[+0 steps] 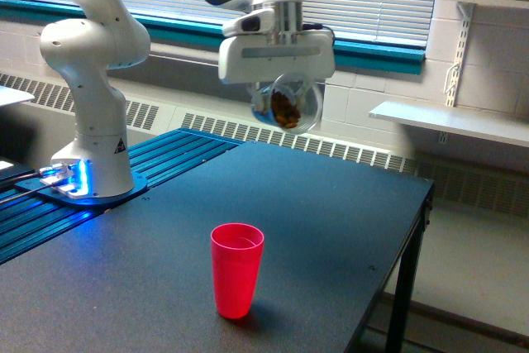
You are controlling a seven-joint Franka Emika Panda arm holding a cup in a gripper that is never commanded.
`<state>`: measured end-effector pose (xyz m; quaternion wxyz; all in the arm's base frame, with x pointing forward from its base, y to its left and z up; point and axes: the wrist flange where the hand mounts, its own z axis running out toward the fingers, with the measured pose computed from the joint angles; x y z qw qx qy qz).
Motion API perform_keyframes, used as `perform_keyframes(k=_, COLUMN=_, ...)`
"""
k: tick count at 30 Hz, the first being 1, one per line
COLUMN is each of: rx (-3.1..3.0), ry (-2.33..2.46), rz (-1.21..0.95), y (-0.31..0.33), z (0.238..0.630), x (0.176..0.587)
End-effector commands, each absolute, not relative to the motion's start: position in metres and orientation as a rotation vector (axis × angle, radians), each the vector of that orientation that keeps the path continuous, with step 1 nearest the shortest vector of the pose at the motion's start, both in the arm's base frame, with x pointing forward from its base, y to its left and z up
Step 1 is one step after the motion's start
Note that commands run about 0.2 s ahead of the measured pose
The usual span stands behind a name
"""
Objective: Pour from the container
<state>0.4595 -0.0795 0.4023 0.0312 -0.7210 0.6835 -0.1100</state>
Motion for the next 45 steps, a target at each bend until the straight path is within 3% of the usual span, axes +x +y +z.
perform_keyframes(k=1, rx=-2.224, ry=2.105, rz=-0.298, y=-0.099, z=0.397, x=0.450)
perform_keyframes(k=26, rx=-2.178, ry=2.162, rz=-0.125, y=-0.178, z=0.358, x=0.437)
perform_keyframes(k=45, rx=-2.151, ry=2.186, rz=-0.042, y=-0.199, z=0.335, x=0.442)
